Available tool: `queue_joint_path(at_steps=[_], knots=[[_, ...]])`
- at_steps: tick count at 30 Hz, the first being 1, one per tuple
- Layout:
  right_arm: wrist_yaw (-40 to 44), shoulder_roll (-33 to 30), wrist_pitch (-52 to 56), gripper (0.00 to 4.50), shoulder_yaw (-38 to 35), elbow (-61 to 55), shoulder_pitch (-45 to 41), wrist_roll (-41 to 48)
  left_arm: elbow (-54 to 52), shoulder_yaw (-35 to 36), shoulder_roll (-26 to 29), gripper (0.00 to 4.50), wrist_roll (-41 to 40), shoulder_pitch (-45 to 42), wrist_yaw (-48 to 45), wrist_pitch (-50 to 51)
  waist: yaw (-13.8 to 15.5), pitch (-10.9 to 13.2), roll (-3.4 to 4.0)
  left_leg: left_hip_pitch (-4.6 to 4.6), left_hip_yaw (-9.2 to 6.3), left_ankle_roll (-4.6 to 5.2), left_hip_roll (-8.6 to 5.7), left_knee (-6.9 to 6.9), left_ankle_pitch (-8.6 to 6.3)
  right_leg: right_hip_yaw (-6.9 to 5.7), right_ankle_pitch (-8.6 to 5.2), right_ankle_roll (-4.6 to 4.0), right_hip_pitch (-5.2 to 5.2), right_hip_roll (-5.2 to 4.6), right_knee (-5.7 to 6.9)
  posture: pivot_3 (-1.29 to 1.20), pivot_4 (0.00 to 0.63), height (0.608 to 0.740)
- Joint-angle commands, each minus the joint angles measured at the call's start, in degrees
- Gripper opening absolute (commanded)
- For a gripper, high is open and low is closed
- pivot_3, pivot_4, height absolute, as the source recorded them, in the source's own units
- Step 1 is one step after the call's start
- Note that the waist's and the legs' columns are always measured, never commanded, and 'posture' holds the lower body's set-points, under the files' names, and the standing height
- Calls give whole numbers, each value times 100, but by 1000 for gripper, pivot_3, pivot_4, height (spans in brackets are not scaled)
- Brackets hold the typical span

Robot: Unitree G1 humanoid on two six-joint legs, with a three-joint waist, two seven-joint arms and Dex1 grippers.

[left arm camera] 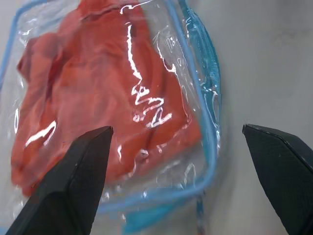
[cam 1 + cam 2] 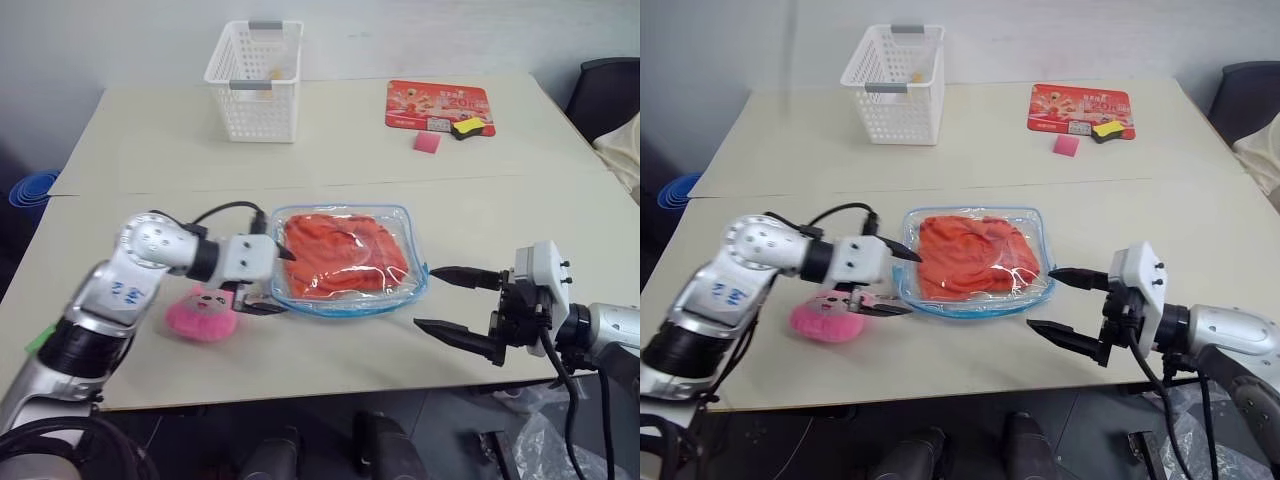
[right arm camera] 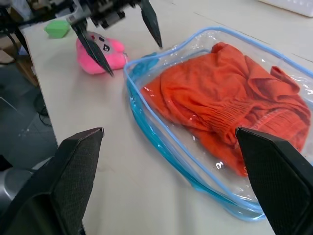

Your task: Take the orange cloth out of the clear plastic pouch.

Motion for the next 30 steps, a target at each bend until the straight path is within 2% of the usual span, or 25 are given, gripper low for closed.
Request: queue_joint_path(at_steps=[1,6,9,21,26,30], knots=[[-153,105,76,4500,-49,-319,38,26,261,-138,-278,4477,409,-179,261,-523,9,0,0,0,0,0,0,0,0,0,0,0,0,0,-1,0,150,740],[-230,191,85,4500,-74,-411,172,-100,377,-197,-395,4477,654,-167,250,-849,18,0,-1,-1,-1,2,-2,5,1,0,1,2,0,-1,1,0,150,740],[-211,223,52,4500,-100,-443,260,-159,309,-196,-429,3872,672,-61,240,-833,22,0,-1,-1,-1,2,-2,6,1,0,1,2,0,-1,2,0,150,740],[-39,316,-104,4500,134,-425,266,-662,21,-32,-744,40,480,188,393,-502,40,0,-1,-1,-1,3,-6,11,1,1,2,4,1,-3,4,0,150,740],[24,322,-203,4500,340,-338,138,-960,-129,230,-994,40,135,340,569,178,47,0,-1,-1,-2,3,-6,13,1,1,2,4,1,-3,5,0,150,740],[124,297,-570,3545,694,-234,7,-1605,-356,702,-1459,0,-450,434,1029,1228,52,0,-2,-1,-1,4,-7,17,1,2,2,5,1,-3,8,0,150,740]])
